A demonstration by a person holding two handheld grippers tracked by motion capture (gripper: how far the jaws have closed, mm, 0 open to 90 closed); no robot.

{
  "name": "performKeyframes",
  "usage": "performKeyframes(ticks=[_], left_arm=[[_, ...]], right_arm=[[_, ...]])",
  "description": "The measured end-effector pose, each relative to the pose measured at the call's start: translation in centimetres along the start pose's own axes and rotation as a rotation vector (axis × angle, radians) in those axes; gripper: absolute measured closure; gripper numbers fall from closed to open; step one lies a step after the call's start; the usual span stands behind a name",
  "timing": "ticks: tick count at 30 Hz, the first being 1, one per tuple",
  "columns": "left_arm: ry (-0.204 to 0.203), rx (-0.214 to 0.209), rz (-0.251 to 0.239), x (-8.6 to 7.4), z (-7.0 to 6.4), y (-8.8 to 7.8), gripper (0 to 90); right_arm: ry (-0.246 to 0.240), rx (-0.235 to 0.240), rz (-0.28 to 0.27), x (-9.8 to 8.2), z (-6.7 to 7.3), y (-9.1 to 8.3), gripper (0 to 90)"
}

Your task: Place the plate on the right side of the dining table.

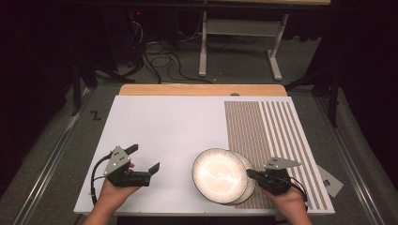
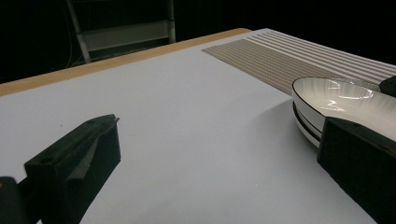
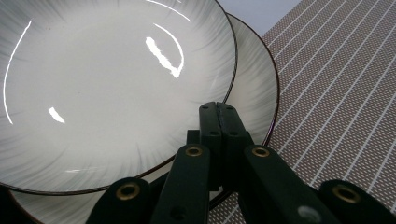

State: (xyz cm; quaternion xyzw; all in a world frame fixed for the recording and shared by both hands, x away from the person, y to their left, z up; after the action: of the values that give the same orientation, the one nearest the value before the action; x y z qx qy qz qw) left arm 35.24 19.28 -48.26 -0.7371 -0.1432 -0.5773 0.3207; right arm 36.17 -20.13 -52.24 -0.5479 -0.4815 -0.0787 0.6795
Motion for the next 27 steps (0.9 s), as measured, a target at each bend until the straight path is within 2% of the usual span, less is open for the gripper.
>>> performKeyframes(ticks=[16, 17, 18, 20, 23, 27], left_arm=[[0.002, 0.0, -0.002, 0.1, -0.1, 0.0, 0.2], [0.002, -0.001, -0.002, 0.1, -0.1, 0.0, 0.2], [0.002, -0.001, -0.003, 0.1, -0.1, 0.0, 0.2], [0.003, 0.001, -0.004, 0.1, -0.1, -0.1, 0.2], [0.002, 0.0, -0.008, 0.1, -0.1, -0.2, 0.2], [-0.015, -0.009, -0.015, 0.2, 0.0, -0.2, 0.2]], right_arm=[[0.0, -0.013, 0.002, 0.0, 0.1, 0.2, 90.0], [-0.002, 0.003, 0.012, -0.1, 0.3, 0.2, 90.0], [-0.018, 0.021, 0.022, -0.2, 0.7, 0.4, 90.0], [-0.072, 0.009, 0.036, -0.1, 1.5, 0.9, 90.0], [-0.061, 0.012, 0.022, 0.5, 1.9, 1.1, 90.0], [-0.083, 0.016, 0.027, 0.5, 2.3, 1.1, 90.0]])
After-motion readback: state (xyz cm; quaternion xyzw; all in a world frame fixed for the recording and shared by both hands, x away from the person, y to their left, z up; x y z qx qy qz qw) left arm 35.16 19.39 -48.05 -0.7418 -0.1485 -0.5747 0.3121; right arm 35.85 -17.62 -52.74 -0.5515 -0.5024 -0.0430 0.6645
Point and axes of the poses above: each handheld gripper's, and its own axes: y roughly forward along the jaws, x roughly out of its top, z roughly to its left, the point moved 6 cm from there along y, roughly forward along the jaws, and after that the axes turned 14 degrees about -x, right-handed, at the moved point
